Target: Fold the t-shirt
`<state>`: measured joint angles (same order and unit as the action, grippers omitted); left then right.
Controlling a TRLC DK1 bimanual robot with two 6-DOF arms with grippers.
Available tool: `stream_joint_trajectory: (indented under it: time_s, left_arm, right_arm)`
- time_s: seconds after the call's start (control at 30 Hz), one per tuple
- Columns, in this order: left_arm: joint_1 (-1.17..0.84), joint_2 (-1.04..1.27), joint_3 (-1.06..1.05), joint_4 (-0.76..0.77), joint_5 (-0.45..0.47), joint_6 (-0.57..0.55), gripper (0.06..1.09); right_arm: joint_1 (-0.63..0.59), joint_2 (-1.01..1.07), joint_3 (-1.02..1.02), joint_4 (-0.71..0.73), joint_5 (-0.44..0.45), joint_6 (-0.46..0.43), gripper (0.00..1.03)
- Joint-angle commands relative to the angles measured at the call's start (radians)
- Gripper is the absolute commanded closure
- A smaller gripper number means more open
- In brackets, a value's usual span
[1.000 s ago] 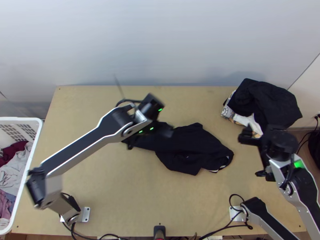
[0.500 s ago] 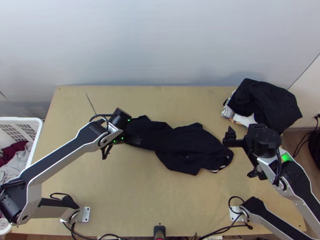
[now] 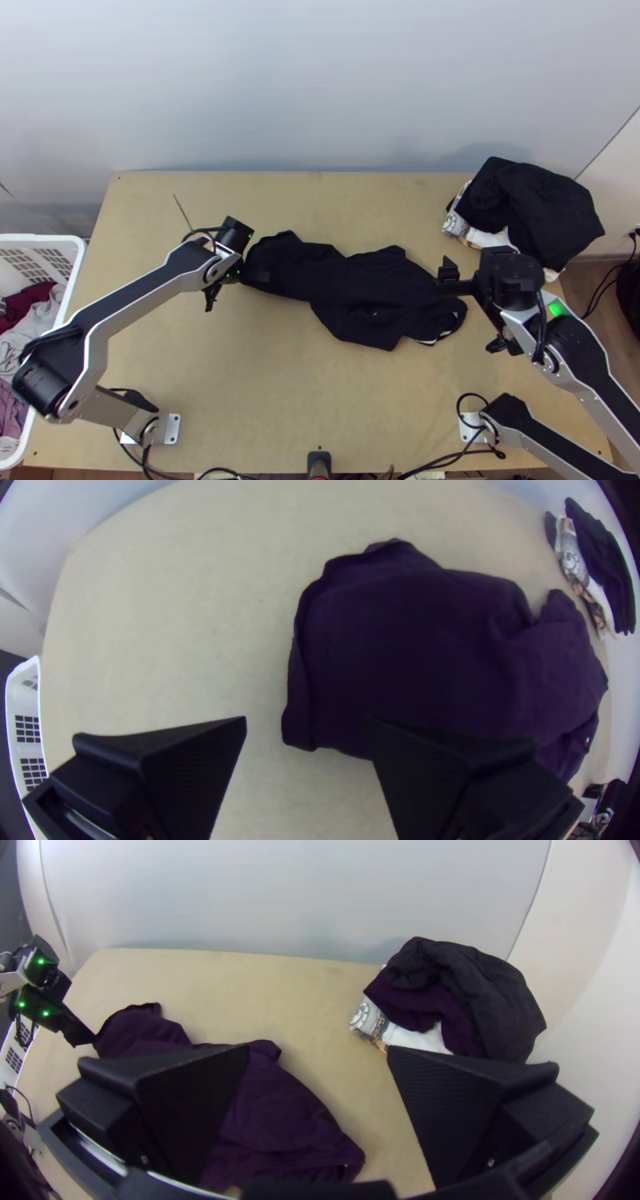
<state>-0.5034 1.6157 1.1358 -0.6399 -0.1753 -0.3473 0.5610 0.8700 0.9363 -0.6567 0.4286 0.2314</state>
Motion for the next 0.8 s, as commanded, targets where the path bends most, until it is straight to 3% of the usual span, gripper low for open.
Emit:
stream_joint_trajectory:
  time_s: [0.0,0.1,0.17,0.2,0.3,0.77]
  left_arm:
    - [0.014,0.082,-0.007,0.066,-0.001,0.001,0.34]
    - [0.026,0.095,-0.004,0.085,-0.001,-0.004,0.58]
    - [0.028,0.099,-0.004,0.083,-0.001,0.001,0.60]
    - [0.028,0.101,-0.005,0.083,-0.001,0.004,0.68]
    - [0.034,0.098,-0.008,0.094,-0.001,0.021,1.05]
    - [0.089,-0.011,0.097,0.029,0.000,0.021,1.04]
  right_arm:
    - [0.002,0.021,-0.010,0.005,-0.016,-0.004,0.07]
    - [0.004,0.026,-0.010,0.000,-0.021,-0.004,0.07]
    - [0.007,0.027,-0.011,-0.006,-0.028,-0.004,0.07]
    - [0.010,0.029,-0.013,-0.008,-0.033,-0.004,0.07]
    - [0.031,0.035,-0.011,-0.021,-0.068,-0.001,0.07]
    - [0.226,0.037,-0.134,-0.073,-0.180,0.125,0.05]
